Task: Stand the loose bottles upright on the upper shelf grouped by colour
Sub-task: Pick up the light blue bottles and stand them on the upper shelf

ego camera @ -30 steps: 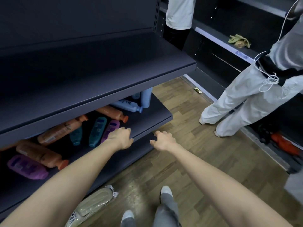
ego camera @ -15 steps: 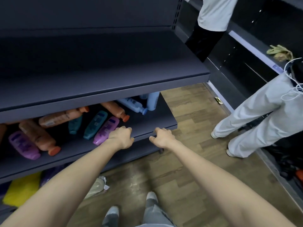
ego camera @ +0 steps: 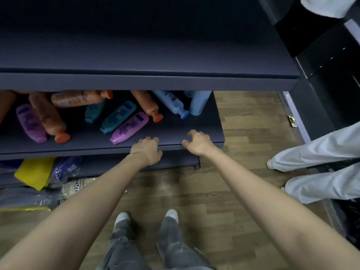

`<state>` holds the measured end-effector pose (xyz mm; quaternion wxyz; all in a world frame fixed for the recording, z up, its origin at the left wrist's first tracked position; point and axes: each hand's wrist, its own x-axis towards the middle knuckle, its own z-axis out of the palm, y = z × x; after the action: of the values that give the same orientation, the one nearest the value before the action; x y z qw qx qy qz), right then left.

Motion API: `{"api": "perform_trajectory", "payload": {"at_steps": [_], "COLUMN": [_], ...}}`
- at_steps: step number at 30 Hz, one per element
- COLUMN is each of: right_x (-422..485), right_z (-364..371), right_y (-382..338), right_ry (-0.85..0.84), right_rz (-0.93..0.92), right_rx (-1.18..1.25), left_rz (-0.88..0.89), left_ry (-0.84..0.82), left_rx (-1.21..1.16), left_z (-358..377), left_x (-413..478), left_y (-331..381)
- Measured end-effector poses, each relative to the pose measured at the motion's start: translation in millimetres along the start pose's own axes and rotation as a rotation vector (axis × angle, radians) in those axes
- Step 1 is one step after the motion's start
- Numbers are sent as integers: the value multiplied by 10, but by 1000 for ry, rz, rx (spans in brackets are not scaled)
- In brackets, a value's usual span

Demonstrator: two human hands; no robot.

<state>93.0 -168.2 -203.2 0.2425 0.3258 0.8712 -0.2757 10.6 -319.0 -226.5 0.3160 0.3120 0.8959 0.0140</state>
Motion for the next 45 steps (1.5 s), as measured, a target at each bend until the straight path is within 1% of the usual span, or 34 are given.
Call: {"api": "perform_trajectory", "payload": {"at_steps": [8, 19, 25, 33, 40, 45], "right_x": [318, 531, 602, 679, 820, 1018], "right_z": [244, 459, 488, 486, 466, 423], "right_y": [278, 459, 541, 584, 530, 479], "right_ry": [-50, -50, -40, -31, 36, 128], "right_rz": [45, 44, 52, 49, -4, -66], "right_rx": [24, 59, 56, 64, 58, 56], "left_rz": [-58, -95, -83, -72, -34, 12], "left_ry": [6, 33, 15, 48, 91, 175], "left_rx": [-106, -203, -197, -196, -197, -193], "left_z": [271, 569, 654, 601, 591, 599], "left_x": [283, 524, 546, 653, 822, 979], "left_y": [94, 158, 222, 199, 216, 227]}}
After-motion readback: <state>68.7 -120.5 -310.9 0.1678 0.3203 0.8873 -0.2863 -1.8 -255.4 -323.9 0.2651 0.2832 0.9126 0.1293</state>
